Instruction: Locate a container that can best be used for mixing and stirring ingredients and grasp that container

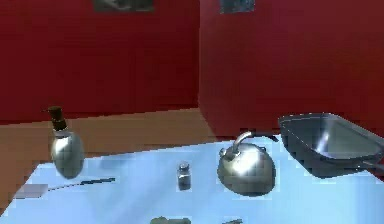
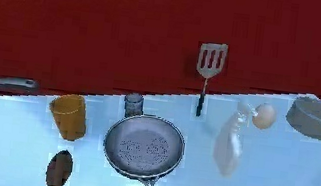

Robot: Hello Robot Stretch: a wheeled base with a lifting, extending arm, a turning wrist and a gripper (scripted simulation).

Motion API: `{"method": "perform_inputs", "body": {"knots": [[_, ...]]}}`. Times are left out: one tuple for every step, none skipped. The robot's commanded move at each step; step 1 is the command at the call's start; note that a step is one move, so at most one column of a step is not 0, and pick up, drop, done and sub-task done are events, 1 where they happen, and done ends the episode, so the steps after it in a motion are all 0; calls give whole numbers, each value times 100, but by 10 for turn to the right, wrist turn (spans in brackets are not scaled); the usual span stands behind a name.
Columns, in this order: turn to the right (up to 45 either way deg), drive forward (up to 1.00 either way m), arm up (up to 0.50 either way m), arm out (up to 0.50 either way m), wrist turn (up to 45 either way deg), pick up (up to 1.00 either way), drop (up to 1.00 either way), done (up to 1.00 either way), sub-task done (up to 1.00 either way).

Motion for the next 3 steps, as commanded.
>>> {"method": "perform_inputs", "body": {"knots": [[450,0,0,0,0,0,0,0,0],[-420,0,0,0,0,0,0,0,0],[450,0,0,0,0,0,0,0,0]]}}
